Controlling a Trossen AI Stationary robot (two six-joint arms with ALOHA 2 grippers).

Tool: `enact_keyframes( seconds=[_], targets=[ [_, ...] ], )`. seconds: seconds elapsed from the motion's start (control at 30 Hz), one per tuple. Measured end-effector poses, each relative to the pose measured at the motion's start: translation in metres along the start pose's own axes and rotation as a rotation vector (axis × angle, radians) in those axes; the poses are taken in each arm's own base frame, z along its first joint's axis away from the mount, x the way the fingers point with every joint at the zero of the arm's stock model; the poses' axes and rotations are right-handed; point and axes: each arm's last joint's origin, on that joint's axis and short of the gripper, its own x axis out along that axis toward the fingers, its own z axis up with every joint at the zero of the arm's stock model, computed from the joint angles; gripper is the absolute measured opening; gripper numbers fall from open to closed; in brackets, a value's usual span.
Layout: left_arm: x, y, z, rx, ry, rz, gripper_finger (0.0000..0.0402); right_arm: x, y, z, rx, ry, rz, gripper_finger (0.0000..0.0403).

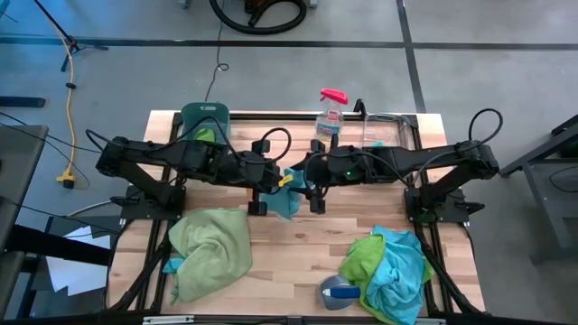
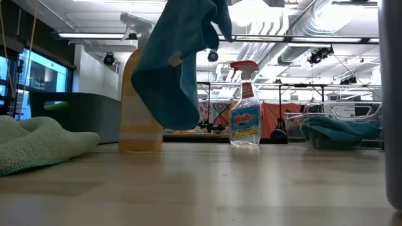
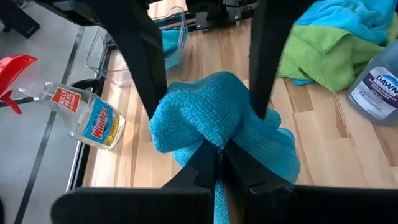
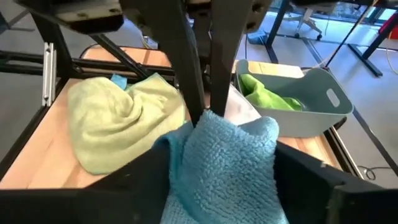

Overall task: Sort microfiber towel by color & place in baskets
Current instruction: Put the blue microfiber towel into the transparent bin

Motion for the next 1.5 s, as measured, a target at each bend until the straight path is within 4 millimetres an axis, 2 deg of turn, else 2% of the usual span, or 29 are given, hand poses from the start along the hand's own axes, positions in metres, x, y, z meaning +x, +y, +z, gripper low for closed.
enact_keyframes(
  seconds=[0.1, 0.27, 0.33, 0.5, 0.67, 0.77, 0.97, 1.17, 1.33, 1.5],
  targets=[
    [0.0, 0.0, 0.001, -0.004, -0.013, 0.001, 0.0, 0.0, 0.0, -0.001, -0.002, 0.012, 0.001, 0.017],
    [0.0, 0.0, 0.002, -0.005, -0.022, 0.001, 0.0001, 0.0, 0.0, -0.002, 0.001, 0.016, 0.001, 0.0039],
    [0.0, 0.0, 0.002, 0.005, -0.021, 0.0, 0.0001, 0.0, 0.0, -0.002, 0.001, 0.017, 0.006, 0.0014],
    [0.0, -0.001, 0.002, 0.003, -0.027, -0.034, 0.0017, 0.0, 0.001, -0.002, 0.024, 0.015, 0.036, 0.0015],
    [-0.006, 0.001, 0.002, -0.045, -0.042, -0.059, 0.0066, -0.002, 0.001, 0.0, 0.026, 0.001, 0.035, 0.0008],
    [-0.02, 0.004, -0.005, -0.072, -0.008, -0.066, 0.0098, -0.011, -0.001, 0.002, 0.026, -0.005, 0.032, 0.0004],
    [-0.067, 0.019, -0.027, -0.168, 0.055, -0.049, 0.0142, -0.049, -0.01, 0.006, 0.026, 0.001, -0.032, 0.0003],
    [-0.11, 0.033, -0.051, -0.298, -0.028, 0.041, 0.015, -0.094, -0.019, 0.0, 0.059, 0.06, -0.063, 0.0002],
    [-0.124, 0.037, -0.072, -0.377, -0.194, 0.078, 0.015, -0.122, -0.023, -0.01, 0.141, 0.134, -0.095, 0.0002],
    [-0.119, 0.034, -0.092, -0.438, -0.368, 0.083, 0.015, -0.132, -0.021, -0.029, 0.2, 0.194, -0.114, 0.0001]
  ],
)
